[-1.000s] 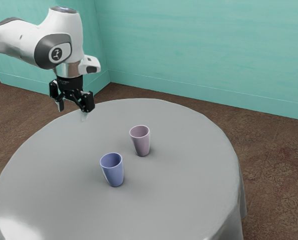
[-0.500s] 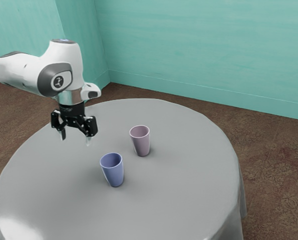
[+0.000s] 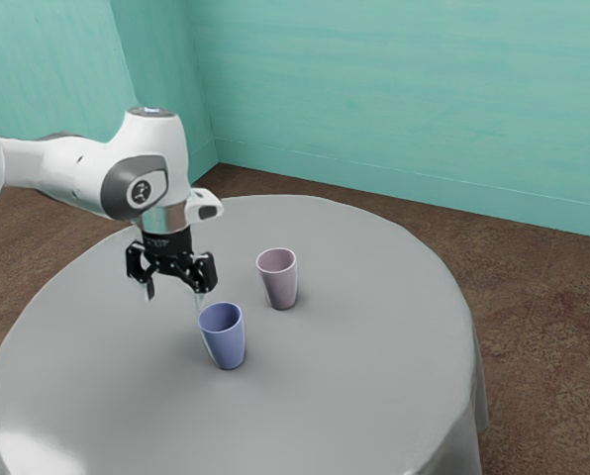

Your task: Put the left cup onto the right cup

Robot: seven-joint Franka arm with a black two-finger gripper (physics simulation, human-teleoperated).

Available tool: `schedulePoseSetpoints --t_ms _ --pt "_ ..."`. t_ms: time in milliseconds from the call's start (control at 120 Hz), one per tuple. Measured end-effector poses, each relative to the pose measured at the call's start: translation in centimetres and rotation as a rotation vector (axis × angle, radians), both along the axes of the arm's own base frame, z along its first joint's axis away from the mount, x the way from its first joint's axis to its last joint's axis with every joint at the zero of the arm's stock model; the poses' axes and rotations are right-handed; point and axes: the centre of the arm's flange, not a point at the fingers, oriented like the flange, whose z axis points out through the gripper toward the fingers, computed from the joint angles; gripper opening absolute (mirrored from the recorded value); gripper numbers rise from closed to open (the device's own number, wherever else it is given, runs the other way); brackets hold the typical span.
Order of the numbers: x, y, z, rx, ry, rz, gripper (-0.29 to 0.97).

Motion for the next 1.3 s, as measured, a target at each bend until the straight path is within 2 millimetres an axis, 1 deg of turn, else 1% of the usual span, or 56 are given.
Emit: schedulePoseSetpoints --t_ms 292,625,1300 --pt "1.0 0.5 -2.0 0.0 -0.014 0.022 0.68" --pt "2.0 0.1 -3.4 -0.001 -0.036 0.017 0.68" --pt "2.8 0.0 -6.4 -0.01 -0.045 0.012 0.68"
